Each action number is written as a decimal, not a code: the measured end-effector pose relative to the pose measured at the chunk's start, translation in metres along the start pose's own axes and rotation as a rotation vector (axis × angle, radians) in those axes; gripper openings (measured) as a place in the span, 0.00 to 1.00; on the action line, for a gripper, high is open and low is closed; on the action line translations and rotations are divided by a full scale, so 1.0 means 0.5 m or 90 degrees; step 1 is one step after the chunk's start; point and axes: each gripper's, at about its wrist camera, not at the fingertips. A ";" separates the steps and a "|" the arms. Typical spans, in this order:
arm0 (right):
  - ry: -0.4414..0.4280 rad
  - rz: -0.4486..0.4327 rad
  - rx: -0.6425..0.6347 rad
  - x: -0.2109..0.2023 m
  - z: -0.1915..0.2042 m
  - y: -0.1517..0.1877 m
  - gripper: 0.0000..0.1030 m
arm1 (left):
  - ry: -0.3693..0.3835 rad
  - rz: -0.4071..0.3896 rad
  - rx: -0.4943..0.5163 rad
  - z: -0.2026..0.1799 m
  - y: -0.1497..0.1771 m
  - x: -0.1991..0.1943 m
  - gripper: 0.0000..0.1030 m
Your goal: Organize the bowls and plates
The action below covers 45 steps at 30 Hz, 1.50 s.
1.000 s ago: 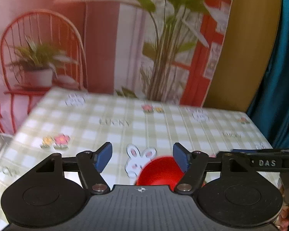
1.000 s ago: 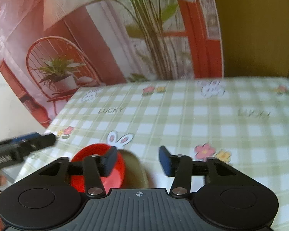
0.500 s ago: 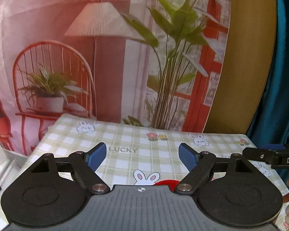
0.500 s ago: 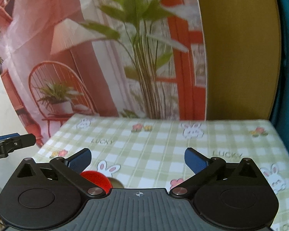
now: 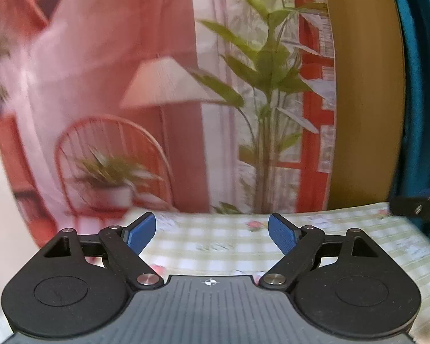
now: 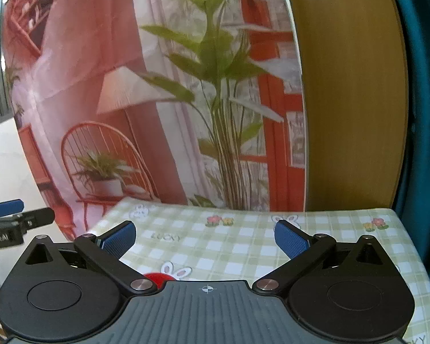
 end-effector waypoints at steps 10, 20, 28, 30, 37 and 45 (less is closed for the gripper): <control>-0.016 -0.037 0.000 -0.079 0.025 -0.024 1.00 | 0.003 -0.059 -0.028 0.005 -0.037 -0.103 0.87; -0.017 -0.065 -0.011 -0.138 0.045 -0.033 1.00 | 0.051 -0.078 -0.049 0.003 -0.041 -0.150 0.87; -0.018 -0.074 -0.013 -0.156 0.053 -0.033 1.00 | 0.057 -0.088 -0.050 0.006 -0.040 -0.164 0.87; -0.019 -0.075 -0.012 -0.158 0.052 -0.033 1.00 | 0.058 -0.088 -0.051 0.005 -0.042 -0.163 0.88; -0.017 -0.072 -0.013 -0.159 0.051 -0.034 1.00 | 0.057 -0.088 -0.049 0.002 -0.043 -0.163 0.88; -0.018 -0.072 -0.011 -0.159 0.049 -0.035 1.00 | 0.048 -0.083 -0.049 0.004 -0.042 -0.162 0.88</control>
Point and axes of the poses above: each gripper's, at about its wrist camera, not at the fingertips, and x roughly the way its jaws point, z to its left, y to its underside, and after that the axes turned 9 degrees about x, right-handed
